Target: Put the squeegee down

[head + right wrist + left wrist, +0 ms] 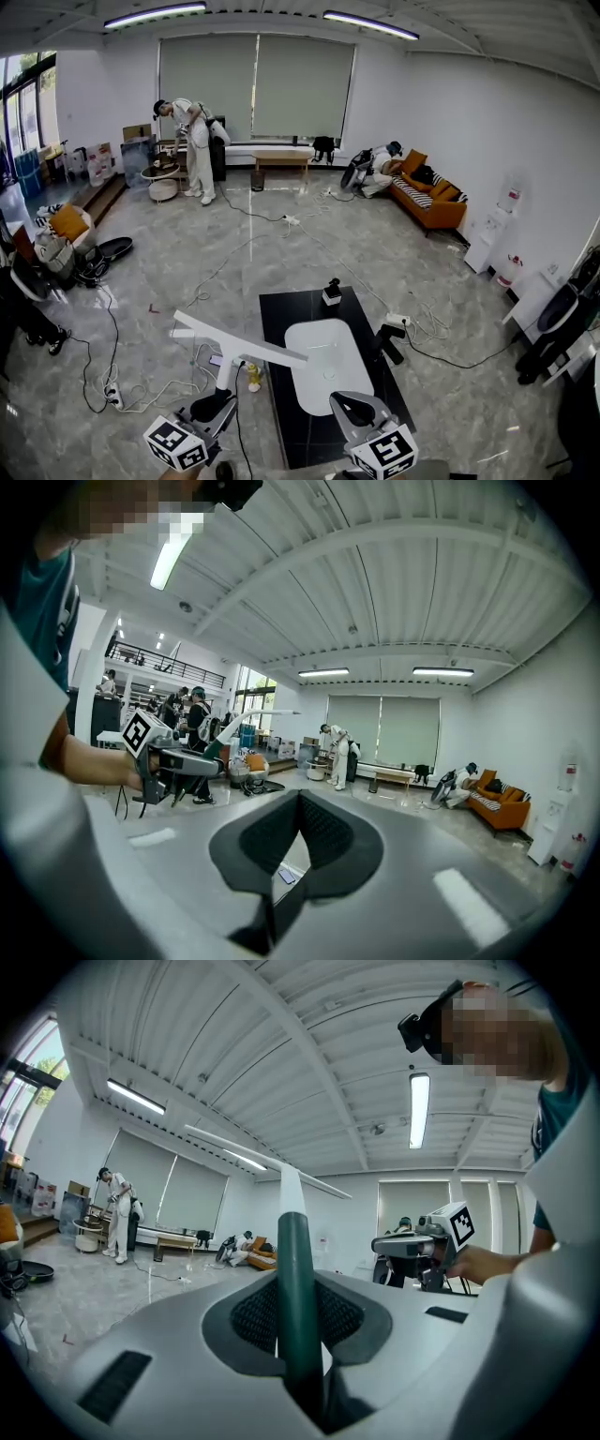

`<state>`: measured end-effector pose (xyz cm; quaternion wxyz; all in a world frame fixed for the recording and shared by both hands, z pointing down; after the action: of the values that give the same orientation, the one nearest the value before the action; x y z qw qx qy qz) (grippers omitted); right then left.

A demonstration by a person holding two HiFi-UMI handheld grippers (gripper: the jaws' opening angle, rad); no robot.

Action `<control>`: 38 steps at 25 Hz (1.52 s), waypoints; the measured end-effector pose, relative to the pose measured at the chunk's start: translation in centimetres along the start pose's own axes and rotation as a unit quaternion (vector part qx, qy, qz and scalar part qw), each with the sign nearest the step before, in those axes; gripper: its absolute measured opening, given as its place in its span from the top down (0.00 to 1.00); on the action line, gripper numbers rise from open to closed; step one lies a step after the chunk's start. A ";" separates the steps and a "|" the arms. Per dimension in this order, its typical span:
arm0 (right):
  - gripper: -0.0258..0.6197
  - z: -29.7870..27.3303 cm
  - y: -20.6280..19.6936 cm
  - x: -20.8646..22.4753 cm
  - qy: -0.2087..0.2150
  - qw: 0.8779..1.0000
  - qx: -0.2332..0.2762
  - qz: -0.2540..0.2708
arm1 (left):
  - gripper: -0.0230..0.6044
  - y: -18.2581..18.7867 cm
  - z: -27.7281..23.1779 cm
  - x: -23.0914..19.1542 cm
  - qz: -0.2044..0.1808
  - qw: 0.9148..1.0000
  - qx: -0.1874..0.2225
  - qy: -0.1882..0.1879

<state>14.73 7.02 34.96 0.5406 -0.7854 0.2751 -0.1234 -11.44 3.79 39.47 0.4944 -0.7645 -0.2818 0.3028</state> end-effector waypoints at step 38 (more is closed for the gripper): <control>0.95 -13.6 2.6 6.4 -0.032 0.998 -0.049 -0.026 | 0.87 1.4 -13.9 -14.8 0.064 0.995 -0.029 -0.066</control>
<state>12.52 -7.87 37.15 0.5062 -0.8215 0.2432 -0.0985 -10.63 -15.67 45.44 0.4322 -0.7733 -0.2730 0.3750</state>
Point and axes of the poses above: the fingertips, and each gripper's own axes: z backward along the fingers, x to its right, y out of its top, the point moved 6 cm from there along z, backward along the fingers, and after that the axes turned 14 degrees about -x, right-handed, at the moved point
